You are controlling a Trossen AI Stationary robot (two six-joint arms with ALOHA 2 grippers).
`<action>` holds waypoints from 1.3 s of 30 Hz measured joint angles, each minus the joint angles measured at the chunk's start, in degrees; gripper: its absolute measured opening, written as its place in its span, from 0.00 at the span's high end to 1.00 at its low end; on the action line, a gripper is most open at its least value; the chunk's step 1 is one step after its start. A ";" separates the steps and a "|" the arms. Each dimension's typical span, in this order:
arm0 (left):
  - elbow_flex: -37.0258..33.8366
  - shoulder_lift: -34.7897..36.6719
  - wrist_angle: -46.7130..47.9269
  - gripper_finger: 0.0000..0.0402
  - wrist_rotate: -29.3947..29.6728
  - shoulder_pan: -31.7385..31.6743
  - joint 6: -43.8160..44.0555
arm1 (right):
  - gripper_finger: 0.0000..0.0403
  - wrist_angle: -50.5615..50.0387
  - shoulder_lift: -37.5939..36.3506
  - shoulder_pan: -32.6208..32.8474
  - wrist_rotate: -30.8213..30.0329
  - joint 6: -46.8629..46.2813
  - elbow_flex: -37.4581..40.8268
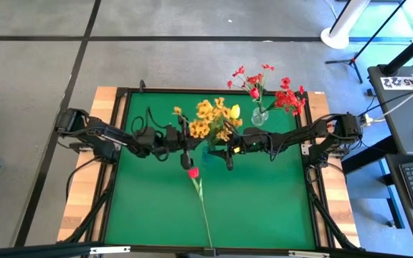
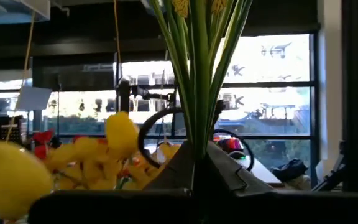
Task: Sort flowers into vase by color
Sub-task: Put the yellow flower into the blue vase
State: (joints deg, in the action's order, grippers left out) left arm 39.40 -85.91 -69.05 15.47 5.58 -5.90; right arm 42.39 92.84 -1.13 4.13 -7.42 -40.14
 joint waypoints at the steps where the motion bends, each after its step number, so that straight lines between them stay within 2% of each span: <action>1: 0.00 0.54 0.26 0.98 0.01 0.62 -0.58 | 0.63 -0.10 0.00 0.00 -0.18 0.00 0.02; 4: 0.00 2.20 2.41 0.98 1.00 2.61 -2.77 | 0.63 -0.06 0.00 0.00 -0.51 0.00 0.00; 8: 0.00 3.18 5.96 0.98 7.46 4.41 -6.57 | 0.63 0.00 0.00 0.00 -0.54 0.00 0.01; 11: 0.00 3.33 7.09 0.98 9.02 4.26 -6.86 | 0.63 0.63 0.00 0.00 -0.33 0.00 0.00; 23: 0.00 3.33 8.62 0.98 8.74 3.05 -6.25 | 0.63 3.24 0.00 0.04 2.72 -1.31 0.00; 33: 0.00 3.16 9.09 0.98 5.63 0.69 -3.12 | 0.63 4.26 0.02 0.04 3.01 -1.49 0.00; 39: 0.00 3.00 17.09 0.98 3.36 -0.62 3.78 | 0.63 4.99 0.02 0.01 3.01 -1.30 0.00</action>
State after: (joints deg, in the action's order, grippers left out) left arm 39.40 -82.91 -51.96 18.83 4.96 -2.12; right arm 47.38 92.86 -1.11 7.15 -8.72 -40.14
